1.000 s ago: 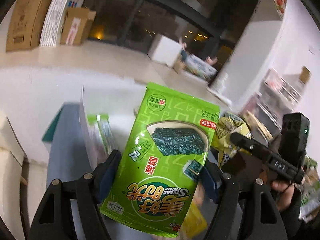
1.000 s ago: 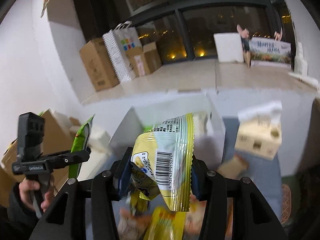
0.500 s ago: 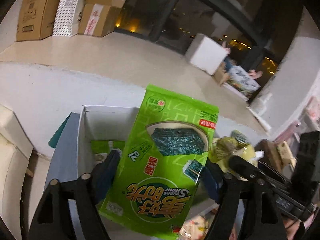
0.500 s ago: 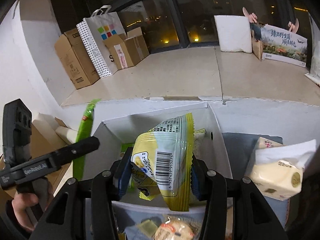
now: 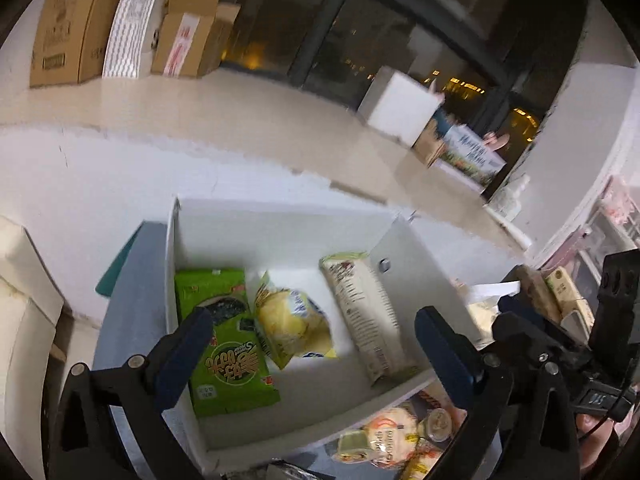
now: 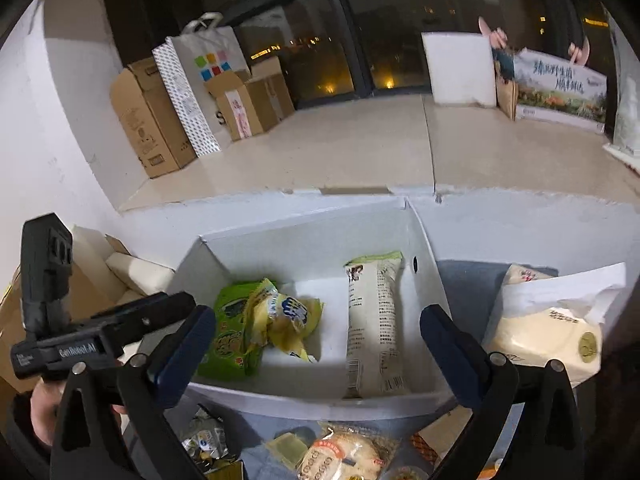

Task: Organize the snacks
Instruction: 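Drop the seaweed bag and yellow bag into the white box with both grippers, then grasp the orange cake packet with the right gripper while the left gripper grasps the grey packet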

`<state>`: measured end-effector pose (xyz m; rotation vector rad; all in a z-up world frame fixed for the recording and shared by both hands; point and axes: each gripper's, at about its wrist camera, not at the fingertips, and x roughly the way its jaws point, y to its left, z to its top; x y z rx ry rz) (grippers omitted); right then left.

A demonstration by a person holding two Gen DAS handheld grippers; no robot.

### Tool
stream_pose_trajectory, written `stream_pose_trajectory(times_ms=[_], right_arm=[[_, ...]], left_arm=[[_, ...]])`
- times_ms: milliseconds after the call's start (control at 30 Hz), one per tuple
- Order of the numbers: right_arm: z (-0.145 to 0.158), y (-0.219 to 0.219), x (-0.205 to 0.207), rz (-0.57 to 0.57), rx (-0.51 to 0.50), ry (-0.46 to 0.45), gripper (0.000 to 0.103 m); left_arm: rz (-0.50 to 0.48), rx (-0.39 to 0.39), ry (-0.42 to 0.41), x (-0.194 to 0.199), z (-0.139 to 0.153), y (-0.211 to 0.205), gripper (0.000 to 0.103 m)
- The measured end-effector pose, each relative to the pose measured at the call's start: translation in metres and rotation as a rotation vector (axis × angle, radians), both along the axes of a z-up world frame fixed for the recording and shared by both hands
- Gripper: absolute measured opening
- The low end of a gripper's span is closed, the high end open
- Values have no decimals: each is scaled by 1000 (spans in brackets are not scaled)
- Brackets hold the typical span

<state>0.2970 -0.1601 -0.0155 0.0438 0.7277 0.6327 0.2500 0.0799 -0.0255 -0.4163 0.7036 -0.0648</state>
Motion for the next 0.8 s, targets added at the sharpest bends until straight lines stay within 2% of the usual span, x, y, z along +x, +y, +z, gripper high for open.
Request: stream_pose_trajectory(times_ms=[100, 233, 367, 433, 567, 667, 800], right_arm=[[11, -8, -18, -5, 23, -20, 103], [26, -18, -52, 16, 53, -59, 103], [38, -29, -93, 42, 61, -115, 103], [42, -38, -117, 43, 52, -146, 103], [39, -59, -157, 45, 55, -155, 103], [28, -75, -188, 2, 15, -184, 103], [-1, -102, -219, -65, -9, -155, 103]], left_arm=[[-1, 38, -64, -22, 18, -4, 103], [-18, 147, -135, -58, 38, -13, 103], [-33, 179, -192, -100, 44, -21, 103], [-51, 165, -207, -124, 42, -23, 103], [-73, 179, -160, -162, 29, -30, 103], [-95, 145, -149, -192, 14, -35, 103], [-117, 178, -87, -218, -6, -48, 103]])
